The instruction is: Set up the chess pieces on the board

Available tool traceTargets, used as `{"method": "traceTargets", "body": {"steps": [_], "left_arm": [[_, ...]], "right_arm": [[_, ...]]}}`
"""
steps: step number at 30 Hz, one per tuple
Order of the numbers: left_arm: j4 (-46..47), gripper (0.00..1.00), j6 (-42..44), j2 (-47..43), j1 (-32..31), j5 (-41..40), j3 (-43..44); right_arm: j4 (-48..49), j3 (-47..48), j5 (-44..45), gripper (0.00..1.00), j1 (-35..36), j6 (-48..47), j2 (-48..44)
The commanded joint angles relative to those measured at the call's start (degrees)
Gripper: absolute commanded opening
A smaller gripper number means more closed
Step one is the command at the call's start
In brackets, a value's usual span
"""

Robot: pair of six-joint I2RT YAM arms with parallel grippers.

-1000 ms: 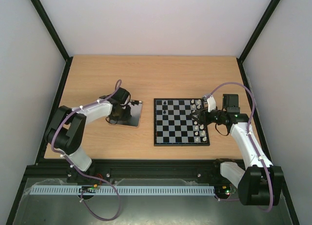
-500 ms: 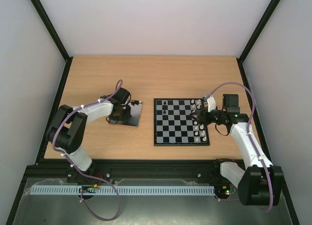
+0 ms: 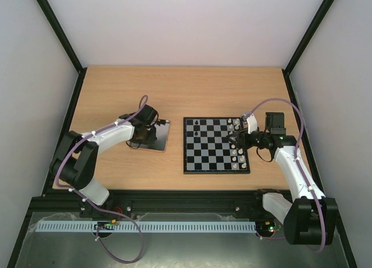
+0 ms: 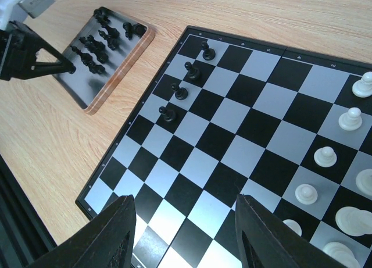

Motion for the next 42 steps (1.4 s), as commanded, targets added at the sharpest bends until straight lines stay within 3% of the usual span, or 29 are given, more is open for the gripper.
{"method": "traceTargets", "body": {"steps": [1,7,17,28,42], "left_arm": [[-5.13,0.09,-0.38,-4.85,-2.91,-1.39,1.02],[-3.28,0.09,1.67,-5.34,-9.97,4.41,3.58],[-1.04,0.09,2.87,6.71,-22.35,6.64,15.97],[0.04,0.09,2.19,18.03,-24.80,7.59,24.99],[-0.67,0.10,1.55,23.21,-25.08,6.75,28.28]], "right_arm": [[-0.36,-0.67,-0.90,0.48,0.32,-0.47,0.02],[-0.45,-0.62,-1.25,0.48,0.32,-0.50,0.02],[-0.36,-0.64,-0.41,0.48,0.32,-0.45,-0.75],[-0.43,-0.66,-0.22,0.48,0.32,-0.47,-1.13],[-0.36,-0.53,-0.28,0.48,0.32,-0.56,-1.13]]}}
